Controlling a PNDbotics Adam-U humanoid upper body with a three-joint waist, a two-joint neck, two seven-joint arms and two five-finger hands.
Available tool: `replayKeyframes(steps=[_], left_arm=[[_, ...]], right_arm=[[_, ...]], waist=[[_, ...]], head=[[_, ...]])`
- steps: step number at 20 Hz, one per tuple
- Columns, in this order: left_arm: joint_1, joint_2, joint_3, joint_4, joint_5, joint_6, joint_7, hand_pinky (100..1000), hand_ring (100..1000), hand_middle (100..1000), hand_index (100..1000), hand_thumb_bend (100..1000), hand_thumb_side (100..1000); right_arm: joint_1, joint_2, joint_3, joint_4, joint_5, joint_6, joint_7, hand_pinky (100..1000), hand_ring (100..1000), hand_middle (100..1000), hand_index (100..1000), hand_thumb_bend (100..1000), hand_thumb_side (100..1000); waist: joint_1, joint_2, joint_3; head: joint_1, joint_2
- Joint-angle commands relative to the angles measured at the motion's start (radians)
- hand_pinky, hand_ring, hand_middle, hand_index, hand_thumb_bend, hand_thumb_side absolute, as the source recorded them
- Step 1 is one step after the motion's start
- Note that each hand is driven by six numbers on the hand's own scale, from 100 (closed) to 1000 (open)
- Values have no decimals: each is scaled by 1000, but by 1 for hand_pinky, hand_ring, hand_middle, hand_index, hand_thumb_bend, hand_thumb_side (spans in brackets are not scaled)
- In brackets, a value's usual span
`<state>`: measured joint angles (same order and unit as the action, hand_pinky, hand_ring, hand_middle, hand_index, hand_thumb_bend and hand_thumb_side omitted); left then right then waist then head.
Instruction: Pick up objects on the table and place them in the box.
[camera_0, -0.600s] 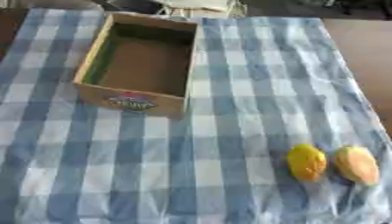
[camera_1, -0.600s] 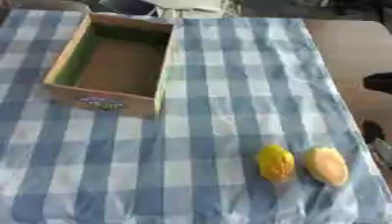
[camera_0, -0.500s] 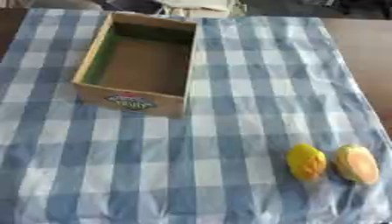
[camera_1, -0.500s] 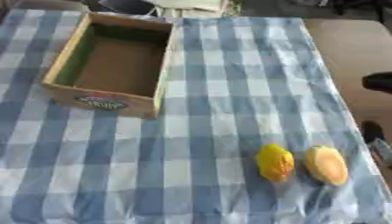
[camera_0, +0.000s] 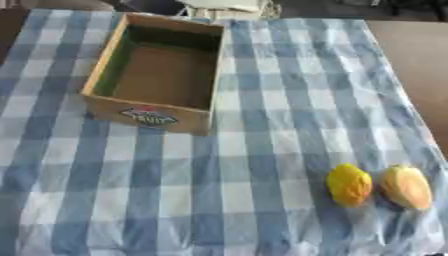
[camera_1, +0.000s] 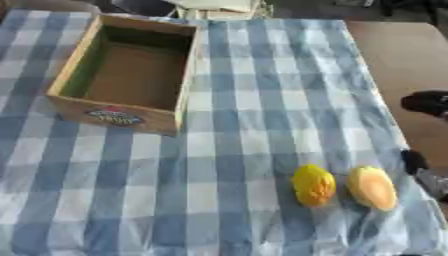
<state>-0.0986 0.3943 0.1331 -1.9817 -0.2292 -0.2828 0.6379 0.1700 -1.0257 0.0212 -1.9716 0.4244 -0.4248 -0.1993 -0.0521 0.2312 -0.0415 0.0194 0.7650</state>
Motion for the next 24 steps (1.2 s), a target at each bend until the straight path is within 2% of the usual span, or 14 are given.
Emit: replayKeyframes(steps=[1,10,14,19,24], left_arm=[[-7,8,2,-18,4,3,-1,790,767,691,837,149,472],[-6,6,1,-18,6,2,-3,789,765,690,837,146,475],[-6,5,0,-18,8,2,-4,790,765,690,837,144,476],[-7,4,-1,-18,9,2,-5,790,764,688,837,143,478],[-7,1,-2,-18,11,2,-7,790,763,688,837,140,480]], right_arm=[[-8,-41,-2,-18,24,4,74,846,903,825,904,177,577],[-11,-40,6,-18,50,5,203,863,913,820,909,213,559],[-14,-41,12,-18,44,6,235,864,916,820,909,222,540],[-6,-39,20,-11,45,-2,289,875,929,821,911,268,475],[-7,-32,31,4,38,20,312,883,932,819,920,272,481]], waist=[[-1,-14,0],[0,-14,2],[1,-12,4],[0,-11,3],[1,-11,5]], head=[[3,5],[1,5],[-1,5],[-1,5],[-3,5]])
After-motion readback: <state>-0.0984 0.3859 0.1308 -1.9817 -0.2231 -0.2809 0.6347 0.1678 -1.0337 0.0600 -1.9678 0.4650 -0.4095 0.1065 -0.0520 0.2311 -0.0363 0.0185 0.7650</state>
